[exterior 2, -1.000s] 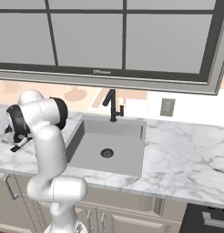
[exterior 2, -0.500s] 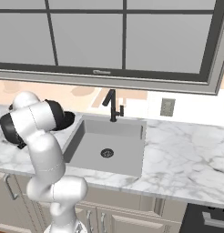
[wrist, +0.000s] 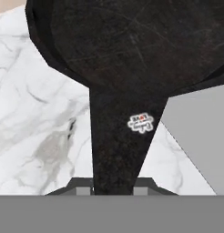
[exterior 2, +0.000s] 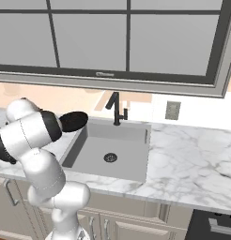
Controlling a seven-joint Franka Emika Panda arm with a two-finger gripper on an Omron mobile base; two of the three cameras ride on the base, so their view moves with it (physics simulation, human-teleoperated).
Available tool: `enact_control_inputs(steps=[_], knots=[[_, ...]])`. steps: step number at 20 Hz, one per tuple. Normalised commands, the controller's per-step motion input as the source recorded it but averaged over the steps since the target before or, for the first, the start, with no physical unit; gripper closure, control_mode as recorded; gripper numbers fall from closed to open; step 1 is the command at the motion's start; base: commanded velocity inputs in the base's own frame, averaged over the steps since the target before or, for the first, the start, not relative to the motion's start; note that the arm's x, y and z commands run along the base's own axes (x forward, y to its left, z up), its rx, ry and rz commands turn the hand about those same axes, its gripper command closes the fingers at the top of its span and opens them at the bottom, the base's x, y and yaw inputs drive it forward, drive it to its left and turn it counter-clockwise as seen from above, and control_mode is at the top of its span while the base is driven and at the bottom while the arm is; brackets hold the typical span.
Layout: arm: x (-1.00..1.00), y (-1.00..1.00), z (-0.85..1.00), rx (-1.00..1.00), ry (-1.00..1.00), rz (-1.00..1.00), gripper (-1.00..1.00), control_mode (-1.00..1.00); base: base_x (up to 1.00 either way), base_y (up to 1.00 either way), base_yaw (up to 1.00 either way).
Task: Pick the pan and sponge and place them into the sink. Then turn on the water.
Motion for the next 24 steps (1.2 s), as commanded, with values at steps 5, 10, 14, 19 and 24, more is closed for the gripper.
enact_control_inputs(steps=[5, 10, 14, 19, 24], knots=[[0.0, -0.42, 0.23, 0.01, 0.0, -0.18, 1.0, -1.0, 0.0, 0.0, 0.0], [-0.07, -0.55, 0.05, 0.0, 0.0, -0.12, 1.0, -1.0, 0.0, 0.0, 0.0], [-0.19, -0.48, 0.0, 0.0, 0.0, -0.06, 1.0, -1.0, 0.0, 0.0, 0.0], [-0.21, -0.43, -0.04, 0.0, 0.0, -0.01, 1.0, -1.0, 0.0, 0.0, 0.0], [-0.1, -0.34, -0.11, 0.0, 0.0, 0.0, 1.0, -1.0, 0.0, 0.0, 0.0]])
